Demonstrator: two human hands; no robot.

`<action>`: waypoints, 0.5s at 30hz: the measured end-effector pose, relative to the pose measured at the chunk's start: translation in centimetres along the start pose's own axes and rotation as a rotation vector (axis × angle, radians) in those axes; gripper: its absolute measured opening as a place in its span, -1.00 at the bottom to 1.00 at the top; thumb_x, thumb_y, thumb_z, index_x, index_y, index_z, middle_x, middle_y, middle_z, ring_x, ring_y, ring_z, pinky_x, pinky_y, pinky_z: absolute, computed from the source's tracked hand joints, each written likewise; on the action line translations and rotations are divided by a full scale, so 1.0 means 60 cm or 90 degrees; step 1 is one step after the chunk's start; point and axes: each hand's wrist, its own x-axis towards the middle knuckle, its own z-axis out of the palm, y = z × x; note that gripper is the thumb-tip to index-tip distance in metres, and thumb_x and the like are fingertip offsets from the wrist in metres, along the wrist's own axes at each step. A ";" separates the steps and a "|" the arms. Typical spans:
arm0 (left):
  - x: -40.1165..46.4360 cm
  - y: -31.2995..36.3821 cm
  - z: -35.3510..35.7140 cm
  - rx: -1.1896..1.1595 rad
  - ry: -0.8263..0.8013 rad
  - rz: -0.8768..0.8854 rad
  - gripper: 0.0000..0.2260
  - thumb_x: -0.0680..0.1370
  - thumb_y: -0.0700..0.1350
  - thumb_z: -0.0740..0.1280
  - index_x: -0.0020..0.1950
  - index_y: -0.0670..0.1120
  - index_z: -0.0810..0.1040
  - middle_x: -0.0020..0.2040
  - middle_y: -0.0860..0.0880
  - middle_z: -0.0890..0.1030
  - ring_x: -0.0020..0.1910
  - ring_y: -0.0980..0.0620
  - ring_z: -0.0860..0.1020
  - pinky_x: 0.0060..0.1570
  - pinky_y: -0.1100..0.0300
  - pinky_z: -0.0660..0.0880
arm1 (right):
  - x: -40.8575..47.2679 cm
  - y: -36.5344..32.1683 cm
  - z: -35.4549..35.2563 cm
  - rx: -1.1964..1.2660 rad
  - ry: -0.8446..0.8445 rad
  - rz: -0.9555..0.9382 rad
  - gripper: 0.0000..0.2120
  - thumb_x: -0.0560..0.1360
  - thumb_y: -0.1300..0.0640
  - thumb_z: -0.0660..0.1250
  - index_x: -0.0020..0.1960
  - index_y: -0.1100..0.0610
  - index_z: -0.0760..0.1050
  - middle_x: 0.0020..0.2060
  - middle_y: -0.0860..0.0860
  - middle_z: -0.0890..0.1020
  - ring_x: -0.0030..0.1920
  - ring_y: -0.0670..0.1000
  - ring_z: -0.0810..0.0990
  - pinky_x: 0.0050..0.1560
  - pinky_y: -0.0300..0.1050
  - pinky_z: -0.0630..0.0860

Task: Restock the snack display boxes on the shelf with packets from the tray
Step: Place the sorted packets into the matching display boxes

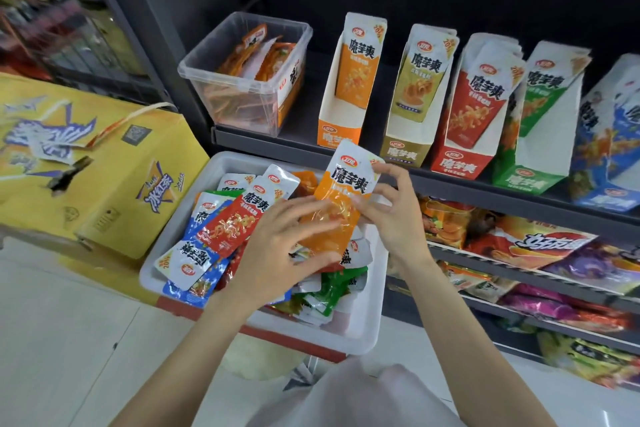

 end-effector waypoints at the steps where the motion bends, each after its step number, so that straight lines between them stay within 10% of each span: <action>1: 0.008 0.010 -0.009 -0.039 0.016 -0.071 -0.58 0.48 0.25 0.30 0.27 0.11 0.51 0.36 0.14 0.43 0.35 0.17 0.35 0.31 0.17 0.28 | -0.002 -0.007 0.001 0.011 -0.014 -0.012 -0.48 0.43 0.27 0.44 0.27 -0.02 0.31 -0.07 -0.06 0.65 -0.13 -0.08 0.68 -0.22 -0.15 0.63; 6: 0.063 0.023 -0.040 -0.193 -0.017 -0.298 -0.43 0.44 0.06 0.43 0.40 0.16 0.29 0.18 0.28 0.47 0.13 0.28 0.48 0.08 0.29 0.48 | 0.007 -0.032 0.004 0.006 -0.062 -0.071 -0.38 0.48 0.31 0.38 0.38 -0.12 0.20 -0.04 -0.11 0.64 -0.07 -0.10 0.68 -0.17 -0.20 0.61; 9: 0.098 0.016 -0.050 -0.235 -0.044 -0.279 -0.47 0.43 -0.07 0.47 0.30 0.25 0.32 -0.02 0.25 0.58 -0.14 0.28 0.59 -0.20 0.36 0.52 | 0.030 -0.069 -0.003 -0.121 -0.052 -0.138 -0.59 0.50 0.21 0.38 0.28 0.00 0.33 -0.08 -0.18 0.64 -0.10 -0.13 0.67 -0.20 -0.23 0.60; 15: 0.203 0.005 -0.073 -0.115 0.050 -0.107 -0.59 0.43 -0.14 0.48 0.24 0.05 0.49 -0.07 0.13 0.63 -0.10 0.19 0.60 -0.03 0.17 0.56 | 0.111 -0.172 -0.047 -0.243 -0.110 -0.177 -0.75 0.49 0.19 0.40 0.14 0.18 0.49 -0.11 -0.01 0.66 -0.24 -0.15 0.66 -0.33 -0.27 0.57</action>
